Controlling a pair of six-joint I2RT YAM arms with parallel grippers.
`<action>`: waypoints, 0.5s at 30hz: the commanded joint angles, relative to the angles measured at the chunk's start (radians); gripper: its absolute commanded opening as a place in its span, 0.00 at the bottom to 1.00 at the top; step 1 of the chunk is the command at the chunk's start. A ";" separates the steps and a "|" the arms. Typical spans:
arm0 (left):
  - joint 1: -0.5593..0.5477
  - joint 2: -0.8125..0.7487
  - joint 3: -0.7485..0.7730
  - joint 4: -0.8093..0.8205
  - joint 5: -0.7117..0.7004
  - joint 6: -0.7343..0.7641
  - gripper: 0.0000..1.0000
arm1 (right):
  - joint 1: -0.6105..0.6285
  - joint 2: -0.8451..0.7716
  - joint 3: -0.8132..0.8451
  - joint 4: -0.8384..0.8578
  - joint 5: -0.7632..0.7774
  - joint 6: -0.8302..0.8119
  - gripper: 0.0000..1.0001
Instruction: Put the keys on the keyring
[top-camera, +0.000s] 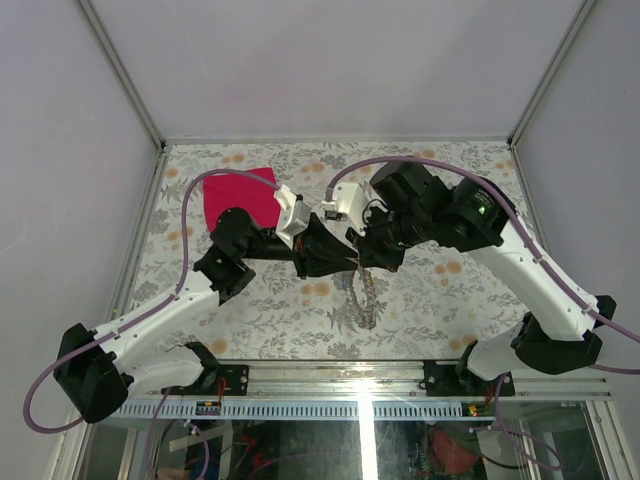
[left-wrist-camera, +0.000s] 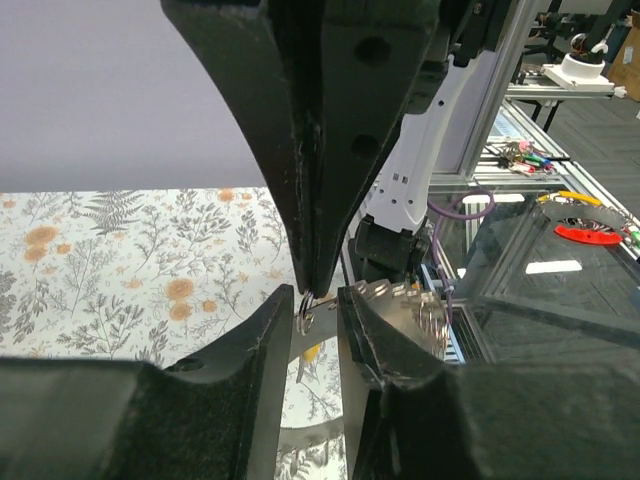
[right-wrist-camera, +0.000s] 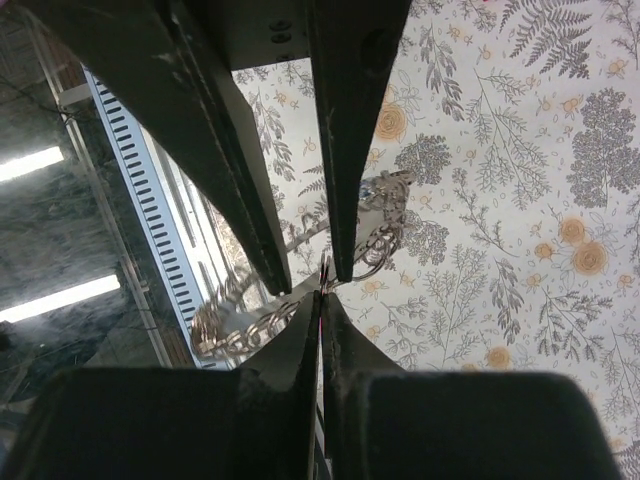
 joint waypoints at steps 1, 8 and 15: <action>-0.007 0.010 0.035 -0.061 0.008 0.070 0.25 | 0.016 0.001 0.046 -0.008 0.021 0.013 0.00; -0.012 0.021 0.050 -0.099 0.015 0.092 0.19 | 0.019 -0.005 0.043 0.003 0.017 0.012 0.00; -0.020 0.027 0.066 -0.123 0.016 0.109 0.19 | 0.021 -0.007 0.023 0.023 0.012 0.008 0.00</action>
